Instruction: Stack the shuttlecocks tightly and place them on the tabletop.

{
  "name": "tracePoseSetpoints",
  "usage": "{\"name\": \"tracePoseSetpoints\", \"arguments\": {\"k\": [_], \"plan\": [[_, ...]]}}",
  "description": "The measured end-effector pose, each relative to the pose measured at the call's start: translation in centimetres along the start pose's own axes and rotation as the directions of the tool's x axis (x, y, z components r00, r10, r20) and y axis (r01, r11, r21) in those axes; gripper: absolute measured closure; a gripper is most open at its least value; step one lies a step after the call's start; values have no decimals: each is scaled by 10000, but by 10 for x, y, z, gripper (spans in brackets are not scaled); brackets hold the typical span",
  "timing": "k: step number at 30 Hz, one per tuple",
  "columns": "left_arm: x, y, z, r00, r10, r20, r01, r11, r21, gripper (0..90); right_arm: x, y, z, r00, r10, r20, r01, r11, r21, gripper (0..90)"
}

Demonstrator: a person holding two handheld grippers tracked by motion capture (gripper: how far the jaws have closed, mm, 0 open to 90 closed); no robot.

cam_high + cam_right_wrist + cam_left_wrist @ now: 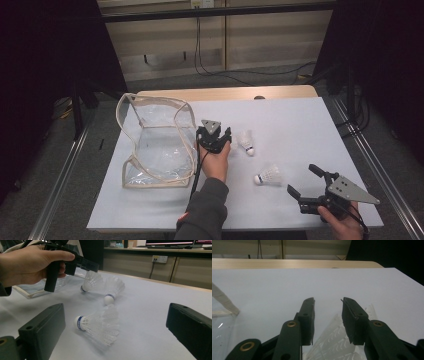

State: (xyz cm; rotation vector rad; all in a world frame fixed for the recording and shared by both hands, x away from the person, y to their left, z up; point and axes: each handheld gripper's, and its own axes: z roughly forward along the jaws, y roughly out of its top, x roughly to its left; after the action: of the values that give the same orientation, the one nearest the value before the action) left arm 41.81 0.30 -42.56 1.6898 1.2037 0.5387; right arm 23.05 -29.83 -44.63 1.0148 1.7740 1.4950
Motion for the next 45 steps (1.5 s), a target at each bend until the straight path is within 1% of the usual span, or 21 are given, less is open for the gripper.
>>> {"name": "tracePoseSetpoints", "arguments": {"k": [1,3,8,13,14,15,18,19,23,24,25,27,31,32,34,35,37,40,41,42,45], "plan": [[0,0,0,10000,33,25,-33,10000,20,625,0,0,0,10000,5,0,-5,10000,-19,17],[-1,-1,1,9999,-62,85,61,10000,68,617,0,0,1,10000,-50,-16,50,10000,-18,17],[-2,0,1,9999,-38,132,37,10000,23,610,1,0,1,10000,-33,-40,32,10000,-9,17],[-1,-1,3,9999,-46,160,42,9997,221,616,0,0,1,10000,-52,-46,52,10000,-19,17],[-1,-2,3,9999,-54,162,49,9996,286,630,0,0,1,10000,-38,-48,38,10000,-6,17],[-1,-2,3,9997,-106,204,100,9994,325,632,0,0,1,10000,-61,-48,62,10000,3,17],[-3,-1,1,9990,-33,450,17,9993,364,632,0,0,1,10000,-55,-29,55,10000,12,17],[-3,-2,0,9989,12,465,-30,9992,399,632,0,0,1,10000,-51,-38,51,10000,13,17],[0,-3,-1,9979,123,643,-169,9972,726,643,1,0,1,10000,-19,-57,19,10000,39,17],[0,-4,-1,9979,107,631,-155,9970,753,657,1,0,1,9999,-99,-57,99,9999,15,17],[0,-4,-1,9975,193,675,-250,9961,846,673,1,0,1,9999,-60,-84,60,10000,16,17],[1,-4,-2,9969,155,777,-222,9959,872,719,1,0,1,9999,-91,-89,91,10000,21,17],[-1,-2,-5,9946,136,1031,-231,9955,916,787,1,0,0,10000,-68,-59,68,10000,14,17],[-1,-2,-5,9930,91,1175,-202,9954,936,803,1,0,0,10000,-60,-66,60,10000,-4,17],[-1,-1,-7,9919,101,1269,-230,9947,1003,830,0,0,0,10000,-46,-59,46,10000,-9,17],[-1,-1,-8,9909,20,1348,-153,9951,975,830,0,0,0,10000,-34,-61,34,10000,-1,17],[-1,0,-11,9892,56,1461,-197,9953,951,817,0,0,0,10000,-64,-63,64,10000,-27,17],[-2,2,-16,9871,-4,1601,-145,9957,916,755,0,0,0,10000,-56,-65,56,10000,-23,17],[-3,3,-17,9854,3,1703,-154,9960,876,721,0,0,0,10000,-66,-73,66,10000,-26,17],[-5,3,-20,9831,49,1829,-217,9957,898,703,0,0,0,10000,-78,-45,78,10000,-8,17],[-9,3,-25,9794,224,2005,-429,9942,987,635,0,0,0,10000,-52,-43,52,10000,-12,17]]}}
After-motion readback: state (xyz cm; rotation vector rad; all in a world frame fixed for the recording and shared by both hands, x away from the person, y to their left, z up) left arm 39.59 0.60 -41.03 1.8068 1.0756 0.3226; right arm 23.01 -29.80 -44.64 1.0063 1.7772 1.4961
